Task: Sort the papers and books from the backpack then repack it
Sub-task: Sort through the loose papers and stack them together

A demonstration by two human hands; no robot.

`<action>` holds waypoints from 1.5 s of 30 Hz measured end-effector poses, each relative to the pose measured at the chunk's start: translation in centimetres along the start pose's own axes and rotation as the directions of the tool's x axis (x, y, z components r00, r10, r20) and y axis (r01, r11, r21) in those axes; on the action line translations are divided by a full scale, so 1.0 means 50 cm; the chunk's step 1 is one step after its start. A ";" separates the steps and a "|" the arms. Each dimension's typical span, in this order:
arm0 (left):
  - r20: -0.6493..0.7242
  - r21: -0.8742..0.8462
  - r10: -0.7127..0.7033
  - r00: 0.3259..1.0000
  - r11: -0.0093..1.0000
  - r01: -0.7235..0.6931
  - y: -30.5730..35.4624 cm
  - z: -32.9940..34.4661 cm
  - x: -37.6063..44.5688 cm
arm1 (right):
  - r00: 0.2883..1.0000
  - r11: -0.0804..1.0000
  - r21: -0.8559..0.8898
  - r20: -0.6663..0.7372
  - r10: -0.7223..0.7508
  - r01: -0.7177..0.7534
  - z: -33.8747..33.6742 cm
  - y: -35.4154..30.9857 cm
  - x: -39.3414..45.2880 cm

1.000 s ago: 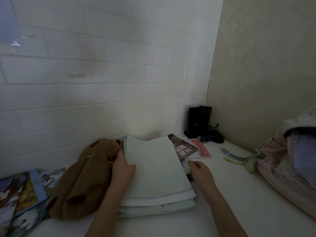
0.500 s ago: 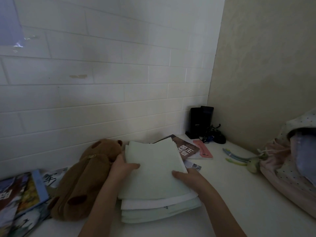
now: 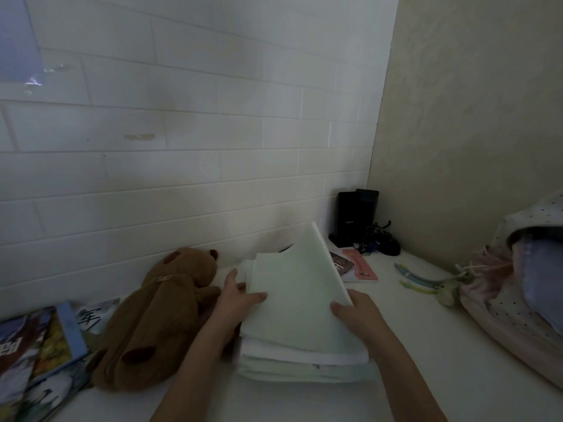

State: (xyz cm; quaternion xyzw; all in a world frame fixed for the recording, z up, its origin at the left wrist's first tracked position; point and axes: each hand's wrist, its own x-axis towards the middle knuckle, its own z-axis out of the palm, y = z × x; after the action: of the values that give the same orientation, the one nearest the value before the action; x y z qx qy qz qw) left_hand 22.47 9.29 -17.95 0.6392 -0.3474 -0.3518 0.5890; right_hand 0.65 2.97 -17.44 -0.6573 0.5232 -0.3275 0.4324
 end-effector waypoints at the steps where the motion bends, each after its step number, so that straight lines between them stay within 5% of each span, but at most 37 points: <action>1: -0.040 0.035 0.015 0.999 0.999 -0.013 -0.005 0.001 0.000 | 0.999 1.000 0.005 -0.041 -0.010 0.010 -0.010 0.000 -0.001; 4: -0.045 0.175 0.053 0.998 0.984 -0.045 -0.012 0.005 -0.005 | 0.990 0.988 0.148 -0.139 -0.017 0.037 -0.050 0.006 -0.004; 10: 0.163 -0.019 0.033 0.986 0.999 -0.030 0.020 0.026 -0.025 | 0.986 0.840 0.517 -0.091 -0.140 0.167 -0.083 -0.004 -0.022; 13: 0.098 -0.170 0.129 0.987 0.979 -0.111 0.058 0.040 -0.051 | 0.969 0.781 0.581 -0.066 -0.238 0.232 -0.065 -0.037 -0.026; 19: -0.010 -0.191 0.327 0.945 0.927 -0.323 0.107 0.030 -0.066 | 0.949 0.773 0.574 -0.027 -0.313 0.271 -0.071 -0.099 -0.023; 24: 0.155 -0.042 0.333 0.930 0.943 -0.330 0.123 -0.007 -0.064 | 0.936 0.773 0.577 0.042 -0.350 0.263 -0.084 -0.115 -0.027; 33: -0.009 -0.279 0.369 0.929 0.892 -0.357 0.183 0.006 -0.082 | 0.914 0.739 0.566 -0.066 -0.401 0.366 -0.068 -0.224 -0.033; 39: 0.177 -0.214 0.325 0.929 0.934 -0.286 0.186 -0.032 -0.076 | 0.880 0.796 0.569 0.247 -0.405 0.207 -0.095 -0.167 -0.029; 45: 0.092 -0.241 0.348 0.933 0.917 -0.318 0.188 -0.006 -0.079 | 0.941 0.765 0.571 -0.039 -0.338 0.298 -0.062 -0.178 -0.035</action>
State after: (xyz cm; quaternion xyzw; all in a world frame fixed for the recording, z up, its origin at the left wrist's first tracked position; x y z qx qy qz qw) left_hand 20.40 12.23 -8.38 0.4759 -0.4483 -0.3244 0.6836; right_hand 1.09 4.69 -8.03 -0.5875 0.2681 -0.5150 0.5637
